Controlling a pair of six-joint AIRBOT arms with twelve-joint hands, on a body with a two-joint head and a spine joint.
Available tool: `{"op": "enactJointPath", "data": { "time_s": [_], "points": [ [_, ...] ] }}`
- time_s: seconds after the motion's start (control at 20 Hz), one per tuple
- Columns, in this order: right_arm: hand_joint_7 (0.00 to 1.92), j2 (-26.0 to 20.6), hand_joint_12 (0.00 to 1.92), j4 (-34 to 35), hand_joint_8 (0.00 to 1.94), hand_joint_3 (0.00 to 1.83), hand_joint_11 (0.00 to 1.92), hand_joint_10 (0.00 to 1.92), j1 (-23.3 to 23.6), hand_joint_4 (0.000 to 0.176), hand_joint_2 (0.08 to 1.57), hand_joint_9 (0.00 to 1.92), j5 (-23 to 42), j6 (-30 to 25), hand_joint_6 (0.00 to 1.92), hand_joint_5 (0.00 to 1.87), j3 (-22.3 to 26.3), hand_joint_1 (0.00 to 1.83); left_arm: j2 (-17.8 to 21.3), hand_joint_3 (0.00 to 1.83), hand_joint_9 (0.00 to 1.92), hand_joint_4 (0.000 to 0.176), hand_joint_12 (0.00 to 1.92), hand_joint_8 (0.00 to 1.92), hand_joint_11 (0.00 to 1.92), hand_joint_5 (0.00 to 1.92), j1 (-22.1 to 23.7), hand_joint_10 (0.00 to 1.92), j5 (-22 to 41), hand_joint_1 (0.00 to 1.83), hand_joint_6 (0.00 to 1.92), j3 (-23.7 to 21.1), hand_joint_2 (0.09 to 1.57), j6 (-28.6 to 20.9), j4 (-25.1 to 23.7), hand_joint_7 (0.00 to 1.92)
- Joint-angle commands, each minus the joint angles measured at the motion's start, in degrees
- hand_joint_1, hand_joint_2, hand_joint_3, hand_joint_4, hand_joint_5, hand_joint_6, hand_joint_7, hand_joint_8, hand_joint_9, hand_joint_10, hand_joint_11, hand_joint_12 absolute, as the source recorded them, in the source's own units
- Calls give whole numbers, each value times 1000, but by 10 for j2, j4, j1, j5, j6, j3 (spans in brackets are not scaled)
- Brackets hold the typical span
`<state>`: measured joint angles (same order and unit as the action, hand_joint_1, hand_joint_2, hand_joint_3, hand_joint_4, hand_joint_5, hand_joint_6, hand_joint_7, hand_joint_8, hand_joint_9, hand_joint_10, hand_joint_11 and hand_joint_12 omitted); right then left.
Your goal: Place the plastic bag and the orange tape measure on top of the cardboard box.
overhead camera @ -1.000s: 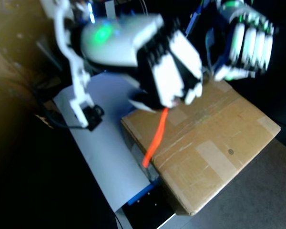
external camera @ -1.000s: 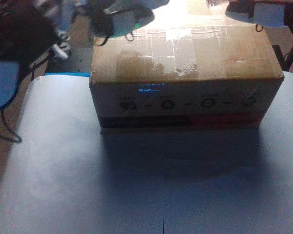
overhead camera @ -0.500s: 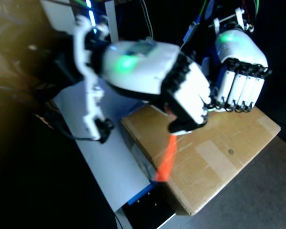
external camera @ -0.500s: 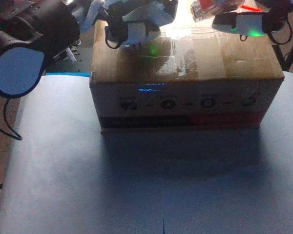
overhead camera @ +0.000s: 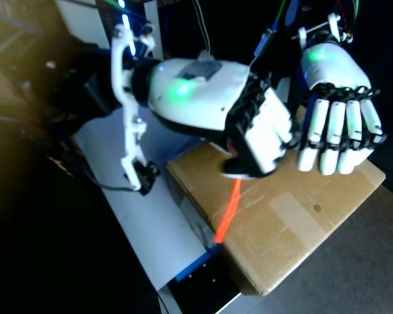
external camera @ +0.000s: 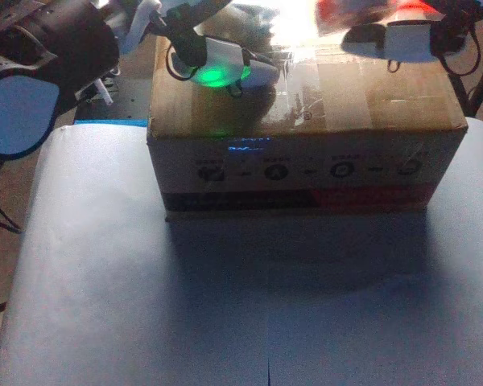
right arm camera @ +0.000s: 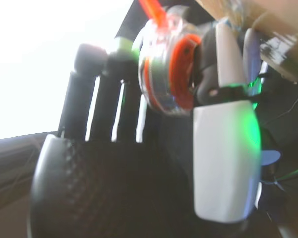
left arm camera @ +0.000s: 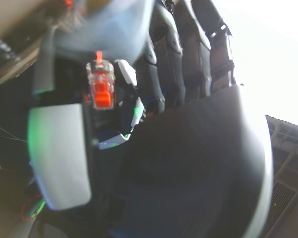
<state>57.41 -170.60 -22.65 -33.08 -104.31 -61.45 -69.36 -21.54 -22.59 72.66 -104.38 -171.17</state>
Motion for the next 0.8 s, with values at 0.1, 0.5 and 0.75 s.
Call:
{"op": "enactJointPath", "data": {
  "time_s": [0.1,0.5,0.75],
  "points": [
    [632,-1,1693,-20,809,0,337,1138,11,0,934,537,-75,2,496,566,2,886,3,0,258,0,954,7,0,460,6,19,-65,866,5,-6,957,2,-14,339],
    [432,-1,1737,-20,718,0,222,1128,11,0,867,328,-80,2,474,401,10,641,25,0,48,89,816,0,0,132,6,0,-85,759,0,-28,940,5,-14,98],
    [175,-18,1620,-20,79,16,0,734,11,0,873,0,-105,2,30,135,27,434,55,0,58,83,927,5,0,130,9,19,-131,712,6,-58,914,11,-14,75]
  ]
}}
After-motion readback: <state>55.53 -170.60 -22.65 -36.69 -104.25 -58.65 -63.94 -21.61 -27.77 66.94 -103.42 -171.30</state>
